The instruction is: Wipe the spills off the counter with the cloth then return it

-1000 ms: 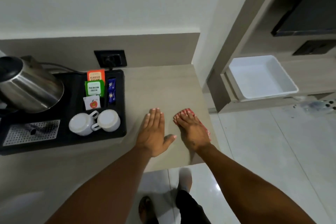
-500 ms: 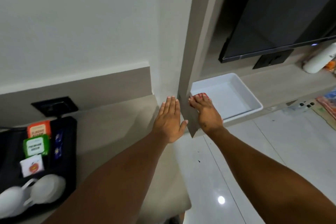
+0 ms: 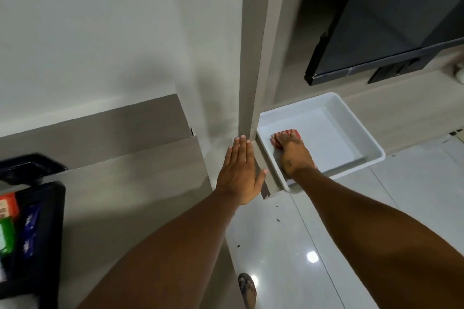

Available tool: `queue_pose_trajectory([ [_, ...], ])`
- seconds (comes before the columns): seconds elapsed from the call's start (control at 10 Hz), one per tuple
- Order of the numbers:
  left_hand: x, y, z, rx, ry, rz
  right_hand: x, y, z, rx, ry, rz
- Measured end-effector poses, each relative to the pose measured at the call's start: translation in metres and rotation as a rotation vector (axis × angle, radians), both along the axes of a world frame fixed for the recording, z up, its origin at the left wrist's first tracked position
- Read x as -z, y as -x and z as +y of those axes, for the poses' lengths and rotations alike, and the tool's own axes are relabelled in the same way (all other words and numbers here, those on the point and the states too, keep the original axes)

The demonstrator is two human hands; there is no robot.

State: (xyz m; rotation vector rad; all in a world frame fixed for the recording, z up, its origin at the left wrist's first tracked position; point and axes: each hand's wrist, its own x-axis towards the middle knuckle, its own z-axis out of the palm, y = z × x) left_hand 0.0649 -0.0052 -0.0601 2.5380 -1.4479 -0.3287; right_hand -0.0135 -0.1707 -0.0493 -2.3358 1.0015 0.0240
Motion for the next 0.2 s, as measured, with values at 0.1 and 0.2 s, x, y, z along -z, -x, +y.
queue_pose_trajectory([
  [0.1,-0.0029,0.0014,0.0037,0.003,0.001,0.011,0.0031,0.0075,-0.0054,0.014,0.186,-0.002],
  [0.2,0.0012,0.0009,0.0093,-0.003,0.003,-0.018,0.0042,0.0116,0.0010,0.023,0.285,-0.173],
])
